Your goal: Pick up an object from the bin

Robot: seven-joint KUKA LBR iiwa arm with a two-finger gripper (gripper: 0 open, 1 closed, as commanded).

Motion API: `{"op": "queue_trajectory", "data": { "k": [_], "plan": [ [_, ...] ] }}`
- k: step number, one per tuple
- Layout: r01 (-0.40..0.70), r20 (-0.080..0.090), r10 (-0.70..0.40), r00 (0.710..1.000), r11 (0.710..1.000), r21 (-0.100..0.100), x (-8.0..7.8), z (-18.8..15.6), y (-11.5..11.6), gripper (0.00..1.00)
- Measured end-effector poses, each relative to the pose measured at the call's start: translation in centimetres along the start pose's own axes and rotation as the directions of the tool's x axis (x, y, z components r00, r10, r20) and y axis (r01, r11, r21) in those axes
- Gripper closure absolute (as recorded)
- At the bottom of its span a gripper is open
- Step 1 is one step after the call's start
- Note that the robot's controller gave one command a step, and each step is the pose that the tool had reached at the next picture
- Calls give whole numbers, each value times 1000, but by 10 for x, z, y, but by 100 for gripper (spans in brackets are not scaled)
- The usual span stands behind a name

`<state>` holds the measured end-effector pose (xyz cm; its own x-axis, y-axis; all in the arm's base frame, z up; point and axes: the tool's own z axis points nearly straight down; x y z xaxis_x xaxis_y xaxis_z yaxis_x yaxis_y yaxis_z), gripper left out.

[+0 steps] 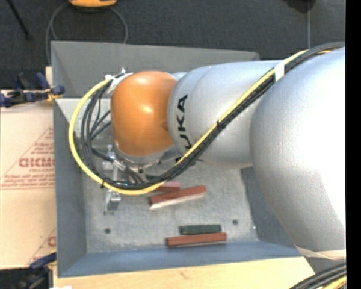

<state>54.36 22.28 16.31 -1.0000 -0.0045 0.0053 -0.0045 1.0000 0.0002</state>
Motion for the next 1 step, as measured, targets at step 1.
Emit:
{"op": "queue_trajectory", "data": {
  "k": [1],
  "plan": [
    [-4,8,4,1000,1000,-2,-2,-5,-1,0]
  ]
}}
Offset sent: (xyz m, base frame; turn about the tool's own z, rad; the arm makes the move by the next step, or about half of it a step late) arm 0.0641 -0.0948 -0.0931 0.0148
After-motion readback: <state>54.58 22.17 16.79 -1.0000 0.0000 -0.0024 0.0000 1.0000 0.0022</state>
